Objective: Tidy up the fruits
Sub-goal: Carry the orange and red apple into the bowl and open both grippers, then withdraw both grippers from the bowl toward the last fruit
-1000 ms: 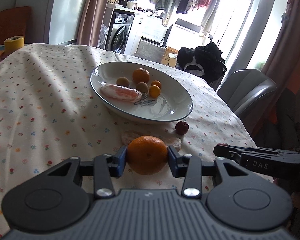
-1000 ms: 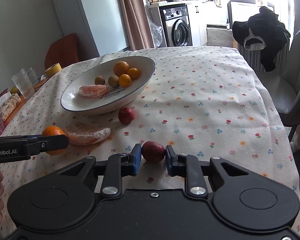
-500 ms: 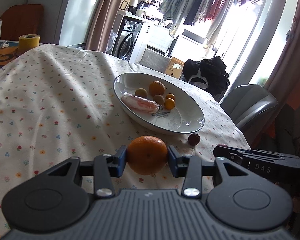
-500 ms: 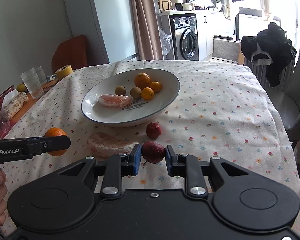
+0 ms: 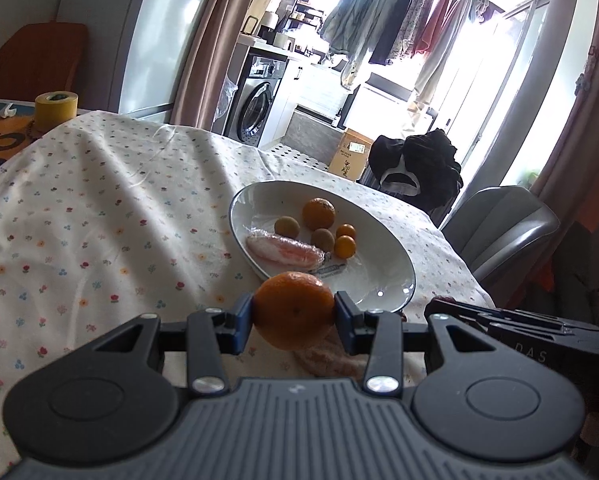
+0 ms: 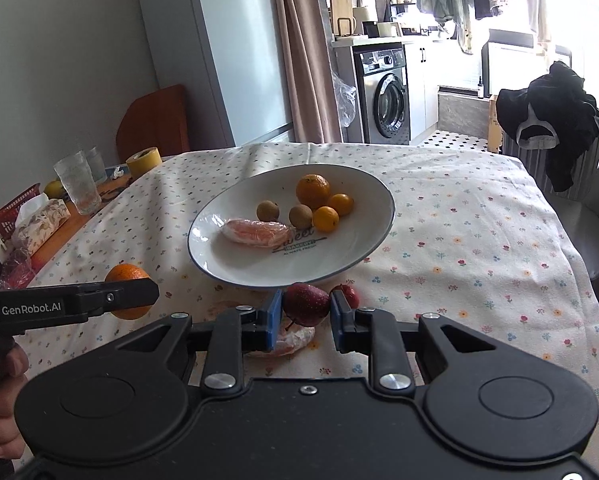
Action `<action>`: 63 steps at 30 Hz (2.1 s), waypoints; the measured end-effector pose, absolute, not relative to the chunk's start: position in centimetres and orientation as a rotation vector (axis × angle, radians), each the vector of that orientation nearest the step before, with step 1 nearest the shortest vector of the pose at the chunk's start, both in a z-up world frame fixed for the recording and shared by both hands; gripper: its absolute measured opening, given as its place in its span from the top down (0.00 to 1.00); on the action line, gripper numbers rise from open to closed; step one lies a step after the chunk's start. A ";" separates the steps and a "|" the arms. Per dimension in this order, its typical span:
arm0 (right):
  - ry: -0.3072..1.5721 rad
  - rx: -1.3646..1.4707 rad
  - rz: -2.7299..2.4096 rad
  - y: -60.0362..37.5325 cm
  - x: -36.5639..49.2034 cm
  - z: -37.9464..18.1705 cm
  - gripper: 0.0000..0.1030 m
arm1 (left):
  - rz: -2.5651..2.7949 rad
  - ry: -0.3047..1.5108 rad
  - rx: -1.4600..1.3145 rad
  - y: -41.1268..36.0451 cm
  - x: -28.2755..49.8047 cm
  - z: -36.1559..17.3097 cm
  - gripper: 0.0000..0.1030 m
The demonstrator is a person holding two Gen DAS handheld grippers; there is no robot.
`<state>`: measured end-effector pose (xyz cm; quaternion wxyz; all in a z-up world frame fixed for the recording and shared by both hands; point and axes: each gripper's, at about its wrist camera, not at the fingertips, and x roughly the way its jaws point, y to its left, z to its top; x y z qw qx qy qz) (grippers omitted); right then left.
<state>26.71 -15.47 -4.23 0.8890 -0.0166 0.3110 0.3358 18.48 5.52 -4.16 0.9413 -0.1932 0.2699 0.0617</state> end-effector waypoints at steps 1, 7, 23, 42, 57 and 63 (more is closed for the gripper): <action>0.642 -0.033 0.700 -15.4 26.9 -4.1 0.77 | 0.123 0.548 -0.393 5.5 18.8 -4.0 0.60; 0.617 -0.023 0.713 -15.0 27.7 -3.2 0.77 | 0.105 0.552 -0.375 4.8 21.2 -3.3 0.60; 0.612 0.000 0.718 -14.5 30.2 -3.2 0.77 | 0.144 0.600 -0.354 4.2 25.6 -4.5 0.52; 0.538 0.008 0.700 -14.1 29.9 -2.4 0.51 | 0.243 0.572 -0.402 5.9 19.9 -4.3 0.15; 0.562 0.029 0.683 -15.8 26.9 -2.3 0.19 | 0.271 0.585 -0.411 6.2 16.6 -4.4 0.05; 0.570 0.058 0.698 -16.4 25.7 -2.3 0.08 | 0.265 0.585 -0.424 6.0 15.7 -4.2 0.05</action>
